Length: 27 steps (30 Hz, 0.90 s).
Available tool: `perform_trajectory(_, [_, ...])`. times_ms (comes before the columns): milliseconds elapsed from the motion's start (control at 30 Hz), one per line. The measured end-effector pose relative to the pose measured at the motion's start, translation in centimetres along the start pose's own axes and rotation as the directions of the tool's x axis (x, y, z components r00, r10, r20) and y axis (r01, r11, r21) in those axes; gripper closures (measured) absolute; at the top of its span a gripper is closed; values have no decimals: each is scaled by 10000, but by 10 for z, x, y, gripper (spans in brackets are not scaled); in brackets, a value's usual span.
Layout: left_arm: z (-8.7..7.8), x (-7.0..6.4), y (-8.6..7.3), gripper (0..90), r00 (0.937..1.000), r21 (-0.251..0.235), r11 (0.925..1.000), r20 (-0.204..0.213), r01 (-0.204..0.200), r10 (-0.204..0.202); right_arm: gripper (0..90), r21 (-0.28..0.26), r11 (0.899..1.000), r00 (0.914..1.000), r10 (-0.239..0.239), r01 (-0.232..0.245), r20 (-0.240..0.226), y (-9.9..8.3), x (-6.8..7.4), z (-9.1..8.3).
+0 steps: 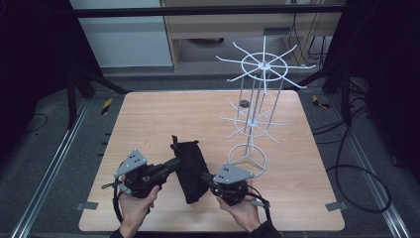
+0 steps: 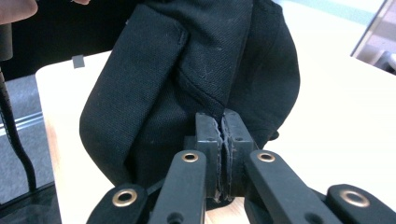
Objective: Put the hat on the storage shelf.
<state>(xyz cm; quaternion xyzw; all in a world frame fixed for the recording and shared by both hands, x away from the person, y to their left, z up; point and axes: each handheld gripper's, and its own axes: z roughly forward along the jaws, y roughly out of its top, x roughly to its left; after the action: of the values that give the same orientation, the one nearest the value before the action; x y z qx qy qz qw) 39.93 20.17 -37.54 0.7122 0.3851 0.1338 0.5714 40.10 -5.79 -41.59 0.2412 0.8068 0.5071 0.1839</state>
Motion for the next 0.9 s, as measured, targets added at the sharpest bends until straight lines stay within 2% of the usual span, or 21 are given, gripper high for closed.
perform_trajectory(67, [-7,6,-6,845,9998,107,9999,-219,5,-3,866,63,10000,9998,-69,70,-172,3,4,5])
perform_trajectory(133, [-19,18,-15,845,9985,289,9994,-525,186,-171,857,67,9999,9992,-138,141,-366,6,9,11])
perform_trajectory(167, [-19,18,-15,845,9985,289,9994,-525,186,-171,857,67,9999,9992,-138,141,-366,6,9,11])
perform_trajectory(200, [-24,24,-20,845,9974,332,9990,-670,299,-276,847,50,9999,9987,-153,155,-485,8,12,14])
perform_trajectory(267, [-35,38,-29,845,9929,467,9968,-1030,651,-601,812,-76,9998,9963,-187,182,-836,14,21,26])
perform_trajectory(333, [-41,48,-36,845,9888,603,9950,-1313,795,-711,782,-170,9998,9946,-108,91,-1033,17,25,32])
perform_trajectory(367, [-41,48,-36,845,9888,603,9950,-1313,795,-711,765,-193,9998,9933,-94,72,-1153,18,27,35])
perform_trajectory(400, [-43,58,-43,845,9844,743,9921,-1518,1015,-894,739,-222,9997,9923,-60,33,-1238,19,29,38])
perform_trajectory(433, [-43,58,-43,845,9844,743,9921,-1518,1015,-894,739,-222,9997,9923,-60,33,-1238,19,29,38])
perform_trajectory(467, [-43,64,-47,845,9822,886,9899,-1617,1110,-957,704,-288,9996,9920,-12,-24,-1259,19,30,40])
perform_trajectory(500, [-41,68,-50,845,9807,1077,9887,-1769,1039,-838,629,-459,9989,9926,51,-107,-1213,20,32,44])
perform_trajectory(567, [-39,72,-53,844,9783,1263,9873,-1948,961,-703,566,-637,9979,9932,45,-120,-1159,20,32,44])
perform_trajectory(633, [-38,73,-54,843,9769,1370,9865,-2050,896,-602,543,-719,9974,9940,24,-103,-1098,20,31,43])
perform_trajectory(667, [-37,75,-57,843,9702,1603,9845,-2404,710,-308,503,-787,9968,9958,25,-98,-917,19,28,39])
perform_trajectory(700, [-37,75,-57,843,9702,1603,9845,-2404,710,-308,503,-787,9968,9958,25,-98,-917,19,28,39])
perform_trajectory(733, [-36,79,-59,842,9637,1760,9819,-2660,704,-214,488,-885,9958,9966,174,-245,-800,16,22,34])
perform_trajectory(767, [-36,79,-59,843,9637,1760,9819,-2660,704,-214,488,-885,9958,9966,174,-245,-800,16,22,34])
perform_trajectory(800, [-36,82,-60,843,9587,1855,9804,-2843,667,-115,483,-878,9957,9971,238,-302,-727,15,20,32])
perform_trajectory(833, [-36,84,-62,842,9504,1990,9784,-3110,553,95,473,-764,9964,9982,336,-373,-487,9,12,26])
perform_trajectory(867, [-36,84,-62,842,9504,1990,9784,-3110,553,95,469,-713,9966,9984,388,-416,-408,7,9,24])
perform_trajectory(900, [-35,85,-62,842,9463,2079,9770,-3224,473,228,469,-713,9966,9984,388,-416,-408,7,9,24])
